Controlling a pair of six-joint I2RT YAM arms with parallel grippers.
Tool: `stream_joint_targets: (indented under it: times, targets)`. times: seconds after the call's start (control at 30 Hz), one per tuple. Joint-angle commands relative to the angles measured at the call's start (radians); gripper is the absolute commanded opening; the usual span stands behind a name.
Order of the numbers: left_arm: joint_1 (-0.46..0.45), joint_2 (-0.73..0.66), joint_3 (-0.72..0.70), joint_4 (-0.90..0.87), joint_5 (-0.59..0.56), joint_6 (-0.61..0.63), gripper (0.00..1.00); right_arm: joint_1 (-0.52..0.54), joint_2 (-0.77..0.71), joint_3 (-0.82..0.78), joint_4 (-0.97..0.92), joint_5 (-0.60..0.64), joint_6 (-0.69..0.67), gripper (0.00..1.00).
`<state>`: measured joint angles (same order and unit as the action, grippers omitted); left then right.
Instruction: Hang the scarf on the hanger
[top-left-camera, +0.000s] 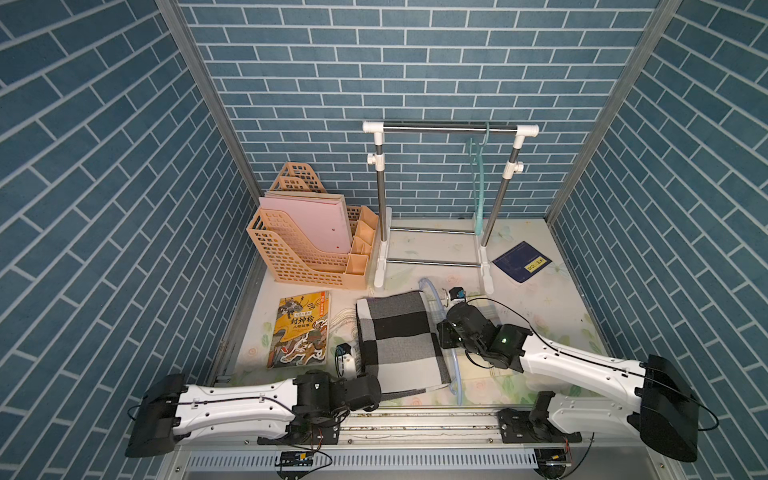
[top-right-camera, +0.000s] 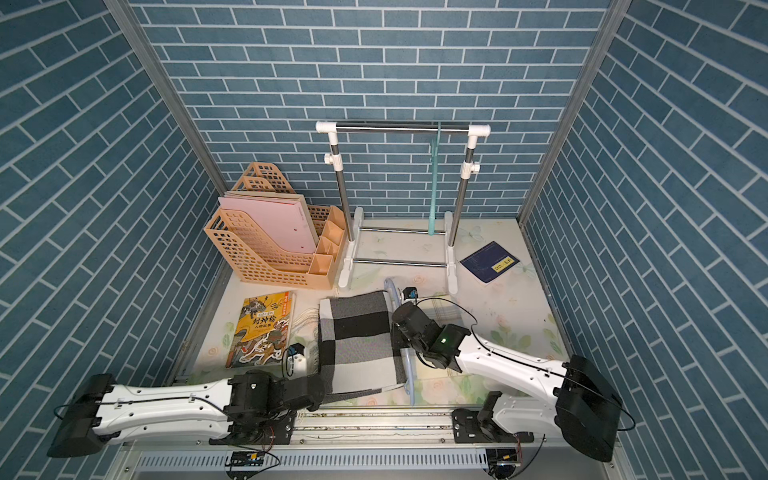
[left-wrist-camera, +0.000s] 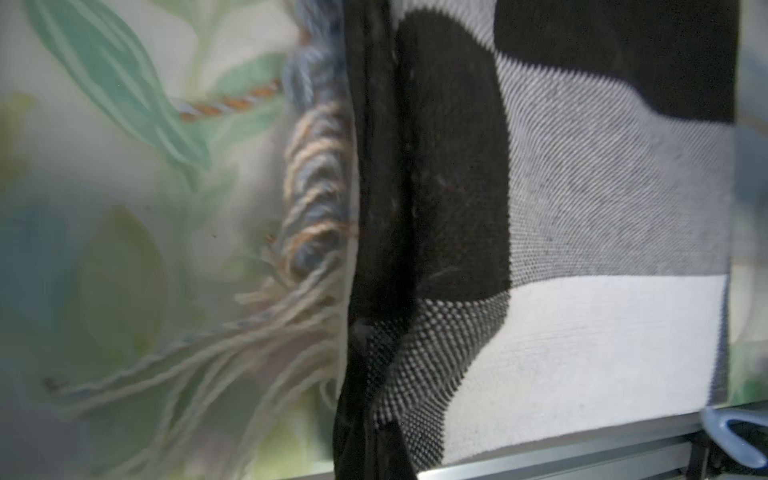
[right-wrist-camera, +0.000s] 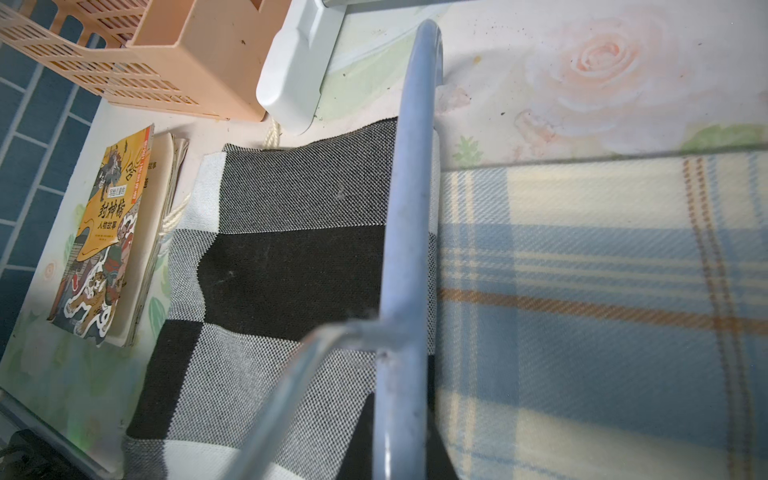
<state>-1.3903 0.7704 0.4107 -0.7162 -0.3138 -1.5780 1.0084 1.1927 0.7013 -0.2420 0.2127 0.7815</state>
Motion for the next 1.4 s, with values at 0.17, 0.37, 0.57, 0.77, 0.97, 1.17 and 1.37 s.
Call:
stream_joint_targets:
  times: [0.17,0.37,0.57,0.77,0.97,1.17,1.37]
  targets:
    - [0.024,-0.032,-0.027,-0.185,-0.053,-0.079,0.00,-0.012,-0.013,-0.033,-0.085,0.046,-0.026,0.00]
    - [0.024,0.004,0.105,-0.170,-0.094,0.059,0.73,-0.012,-0.032,-0.043,-0.062,0.010,-0.022,0.00]
    - [0.025,0.020,0.452,-0.251,-0.257,0.265,0.91,-0.013,-0.063,0.014,-0.076,-0.023,-0.078,0.00]
    - [0.083,-0.039,0.401,0.276,-0.336,0.492,1.00,-0.013,-0.107,0.027,-0.026,-0.111,-0.238,0.00]
    - [0.421,0.145,0.215,0.862,0.154,0.434,0.95,-0.012,-0.116,0.019,0.004,-0.125,-0.335,0.00]
    - [0.508,0.438,0.253,1.134,0.348,0.398,0.92,-0.013,-0.124,0.022,0.014,-0.127,-0.362,0.00]
    - [0.521,0.606,0.317,1.225,0.433,0.361,0.88,-0.012,-0.134,0.057,-0.022,-0.109,-0.375,0.00]
